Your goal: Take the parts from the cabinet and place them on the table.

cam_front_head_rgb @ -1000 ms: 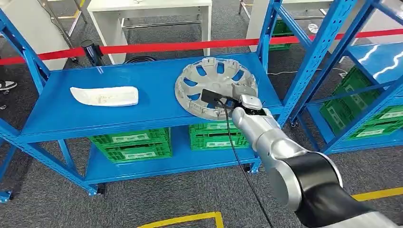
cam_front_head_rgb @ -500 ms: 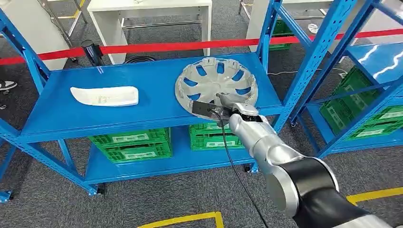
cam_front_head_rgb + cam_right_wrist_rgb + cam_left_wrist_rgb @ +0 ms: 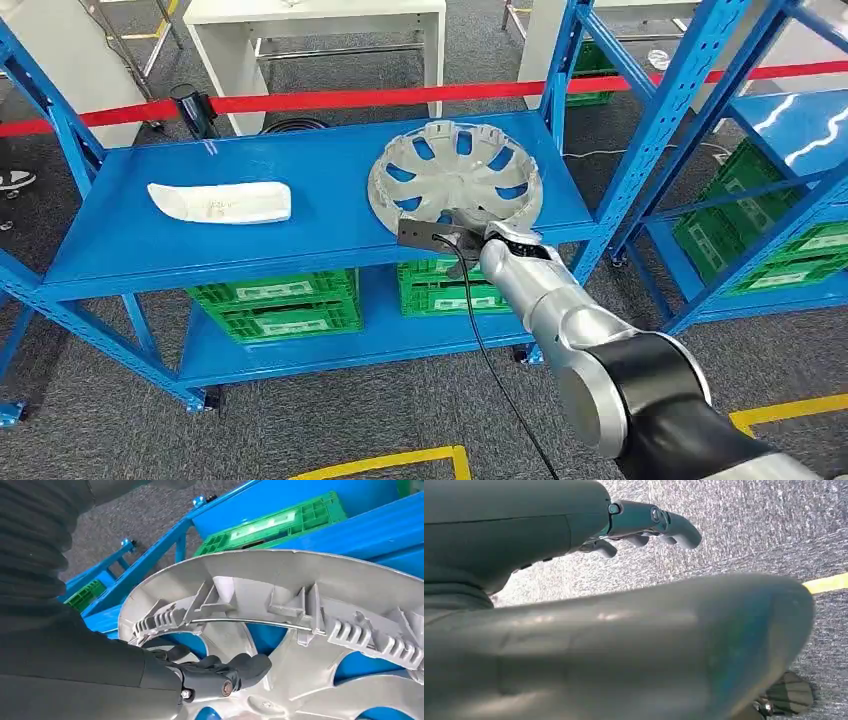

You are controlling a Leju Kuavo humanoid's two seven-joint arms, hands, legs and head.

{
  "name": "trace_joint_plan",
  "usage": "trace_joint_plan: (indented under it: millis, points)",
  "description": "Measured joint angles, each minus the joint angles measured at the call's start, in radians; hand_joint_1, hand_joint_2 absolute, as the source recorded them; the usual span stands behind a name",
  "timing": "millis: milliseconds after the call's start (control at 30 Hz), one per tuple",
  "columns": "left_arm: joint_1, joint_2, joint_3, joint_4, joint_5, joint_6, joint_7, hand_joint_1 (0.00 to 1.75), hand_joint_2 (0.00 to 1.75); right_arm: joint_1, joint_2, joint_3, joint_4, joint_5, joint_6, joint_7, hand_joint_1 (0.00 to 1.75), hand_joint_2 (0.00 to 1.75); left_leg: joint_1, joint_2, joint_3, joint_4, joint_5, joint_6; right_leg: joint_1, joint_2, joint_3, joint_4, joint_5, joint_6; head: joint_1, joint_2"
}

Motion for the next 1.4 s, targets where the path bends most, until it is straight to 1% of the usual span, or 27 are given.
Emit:
trace_joint_plan:
  millis: [733, 767, 800, 833, 867, 1100, 1133, 1267, 1300, 1333, 1367, 1400]
  points:
    - [-0.006, 0.000, 0.000, 0.000, -0.008, 0.004, 0.008, 0.00, 0.00, 0.005, -0.002, -0.002, 0.000, -0.004, -0.013, 0.010, 0.00, 1.75, 0.000, 0.000, 0.000, 0.000, 0.000, 0.000, 0.000, 0.000, 0.000, 0.000, 0.000, 0.000, 0.000, 0.000]
    - [-0.006, 0.000, 0.000, 0.000, -0.007, 0.005, 0.008, 0.00, 0.00, 0.005, -0.002, -0.002, 0.000, -0.004, -0.015, 0.013, 0.73, 1.75, 0.000, 0.000, 0.000, 0.000, 0.000, 0.000, 0.000, 0.000, 0.000, 0.000, 0.000, 0.000, 0.000, 0.000]
    - [-0.005, 0.000, 0.000, 0.000, -0.007, 0.005, 0.008, 0.00, 0.00, 0.005, -0.002, -0.002, 0.000, -0.004, -0.016, 0.020, 1.68, 1.75, 0.000, 0.000, 0.000, 0.000, 0.000, 0.000, 0.000, 0.000, 0.000, 0.000, 0.000, 0.000, 0.000, 0.000]
    - [-0.005, 0.000, 0.000, 0.000, -0.006, 0.007, 0.008, 0.00, 0.00, 0.005, -0.002, -0.002, 0.000, -0.004, -0.016, 0.023, 1.68, 1.75, 0.000, 0.000, 0.000, 0.000, 0.000, 0.000, 0.000, 0.000, 0.000, 0.000, 0.000, 0.000, 0.000, 0.000]
    - [-0.005, 0.000, 0.000, 0.000, -0.006, 0.008, 0.007, 0.00, 0.00, 0.005, -0.002, -0.002, 0.000, -0.004, -0.016, 0.026, 1.64, 1.75, 0.000, 0.000, 0.000, 0.000, 0.000, 0.000, 0.000, 0.000, 0.000, 0.000, 0.000, 0.000, 0.000, 0.000]
    - [-0.005, 0.000, 0.000, 0.000, -0.006, 0.008, 0.007, 0.00, 0.00, 0.004, -0.005, -0.003, 0.000, -0.006, -0.023, 0.039, 1.64, 1.75, 0.000, 0.000, 0.000, 0.000, 0.000, 0.000, 0.000, 0.000, 0.000, 0.000, 0.000, 0.000, 0.000, 0.000]
    - [-0.005, 0.000, 0.000, 0.000, -0.006, 0.008, 0.007, 0.00, 0.00, 0.003, -0.006, -0.003, 0.000, -0.006, -0.023, 0.039, 1.66, 1.75, 0.000, 0.000, 0.000, 0.000, 0.000, 0.000, 0.000, 0.000, 0.000, 0.000, 0.000, 0.000, 0.000, 0.000]
    - [-0.005, 0.000, 0.000, 0.000, -0.006, 0.008, 0.007, 0.00, 0.00, 0.004, -0.007, -0.003, 0.000, -0.007, -0.021, 0.037, 1.64, 1.75, 0.000, 0.001, 0.000, 0.000, 0.000, 0.000, 0.000, 0.000, 0.000, 0.000, 0.000, 0.000, 0.000, 0.000]
    - [-0.005, 0.000, 0.000, 0.000, -0.007, 0.008, 0.007, 0.00, 0.00, 0.004, -0.007, -0.003, 0.000, -0.007, -0.021, 0.037, 1.71, 1.75, 0.000, 0.000, 0.000, 0.000, 0.000, 0.000, 0.000, 0.000, 0.000, 0.000, 0.000, 0.000, 0.000, 0.000]
    - [-0.005, 0.000, 0.000, 0.000, -0.008, 0.008, 0.007, 0.00, 0.00, 0.004, -0.007, -0.003, 0.000, -0.007, -0.021, 0.037, 1.71, 1.75, 0.000, 0.000, 0.000, 0.000, 0.000, 0.000, 0.000, 0.000, 0.000, 0.000, 0.000, 0.000, 0.000, 0.000]
    - [-0.005, 0.000, 0.000, 0.000, -0.008, 0.008, 0.007, 0.00, 0.00, 0.004, -0.008, -0.003, 0.000, -0.008, -0.021, 0.037, 1.75, 1.75, 0.000, 0.000, 0.000, 0.000, 0.000, 0.000, 0.000, 0.000, 0.000, 0.000, 0.000, 0.000, 0.000, 0.000]
    - [-0.005, 0.000, 0.000, 0.000, -0.008, 0.008, 0.007, 0.00, 0.00, 0.004, -0.009, -0.003, 0.000, -0.007, -0.021, 0.037, 1.73, 1.75, 0.000, 0.000, 0.000, 0.000, 0.000, 0.000, 0.000, 0.000, 0.000, 0.000, 0.000, 0.000, 0.000, 0.000]
